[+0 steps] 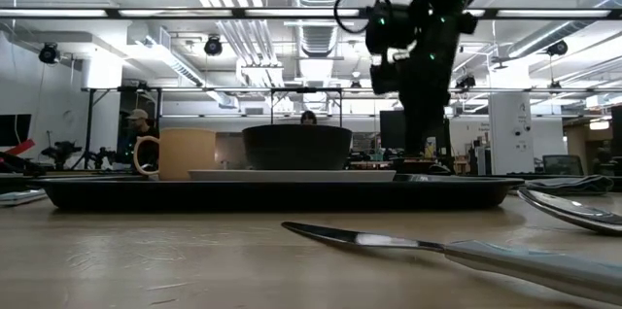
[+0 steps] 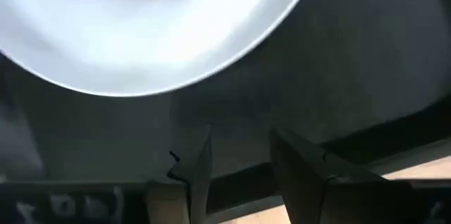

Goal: Set up tray
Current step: Adjust the white plate

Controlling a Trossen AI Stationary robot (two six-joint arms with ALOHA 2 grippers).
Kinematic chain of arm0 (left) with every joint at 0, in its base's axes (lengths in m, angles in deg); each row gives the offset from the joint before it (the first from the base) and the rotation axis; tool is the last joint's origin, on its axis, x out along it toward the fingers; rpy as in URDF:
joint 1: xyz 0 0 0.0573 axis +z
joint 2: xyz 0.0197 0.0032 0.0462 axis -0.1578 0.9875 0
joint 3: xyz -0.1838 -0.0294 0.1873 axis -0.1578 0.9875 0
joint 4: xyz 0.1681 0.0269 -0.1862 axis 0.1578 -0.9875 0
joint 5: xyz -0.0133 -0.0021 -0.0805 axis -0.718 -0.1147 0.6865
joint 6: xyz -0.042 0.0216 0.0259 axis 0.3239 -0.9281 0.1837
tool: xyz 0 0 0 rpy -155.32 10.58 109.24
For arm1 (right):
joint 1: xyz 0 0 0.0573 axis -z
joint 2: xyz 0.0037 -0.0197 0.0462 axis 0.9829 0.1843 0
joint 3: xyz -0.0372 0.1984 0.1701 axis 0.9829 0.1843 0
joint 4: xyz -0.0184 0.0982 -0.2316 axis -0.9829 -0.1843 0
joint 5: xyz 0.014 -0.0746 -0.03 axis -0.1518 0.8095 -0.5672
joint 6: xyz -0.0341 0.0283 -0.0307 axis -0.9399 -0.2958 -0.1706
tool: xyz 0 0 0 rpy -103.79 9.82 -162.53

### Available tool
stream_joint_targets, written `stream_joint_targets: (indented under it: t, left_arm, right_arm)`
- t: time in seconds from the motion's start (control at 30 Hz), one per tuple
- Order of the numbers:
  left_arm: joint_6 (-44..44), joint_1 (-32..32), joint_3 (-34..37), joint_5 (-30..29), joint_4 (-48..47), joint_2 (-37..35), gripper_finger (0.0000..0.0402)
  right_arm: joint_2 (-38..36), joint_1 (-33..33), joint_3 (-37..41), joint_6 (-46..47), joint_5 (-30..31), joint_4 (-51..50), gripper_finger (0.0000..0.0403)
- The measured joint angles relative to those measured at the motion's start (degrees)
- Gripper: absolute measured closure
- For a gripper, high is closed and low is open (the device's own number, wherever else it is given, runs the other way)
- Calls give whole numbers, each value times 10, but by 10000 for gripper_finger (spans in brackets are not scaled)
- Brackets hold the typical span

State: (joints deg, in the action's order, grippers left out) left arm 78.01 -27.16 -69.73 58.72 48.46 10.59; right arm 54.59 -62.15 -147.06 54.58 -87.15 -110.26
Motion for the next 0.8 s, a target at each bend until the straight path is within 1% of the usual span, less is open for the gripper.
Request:
stream_joint_targets:
  t: [0.17, 0.33, 0.43, 0.57, 0.8]
  left_arm:
    - [0, 0, 0, -1, 0, 0, 279]
    - [0, 0, 0, -1, 2, 0, 279]
    - [0, 0, 0, -1, 2, 0, 279]
    - [0, 0, 0, -1, 2, 0, 279]
    - [0, 0, 0, -1, 2, 0, 279]
  right_arm:
    - [9, -2, 32, 6, -6, 34, 305]
    - [10, -5, 43, 10, -17, 69, 347]
    - [10, -12, 48, 9, -20, 83, 366]
    - [10, -17, 62, 11, -21, 104, 374]
    - [11, -17, 67, 18, -21, 128, 374]
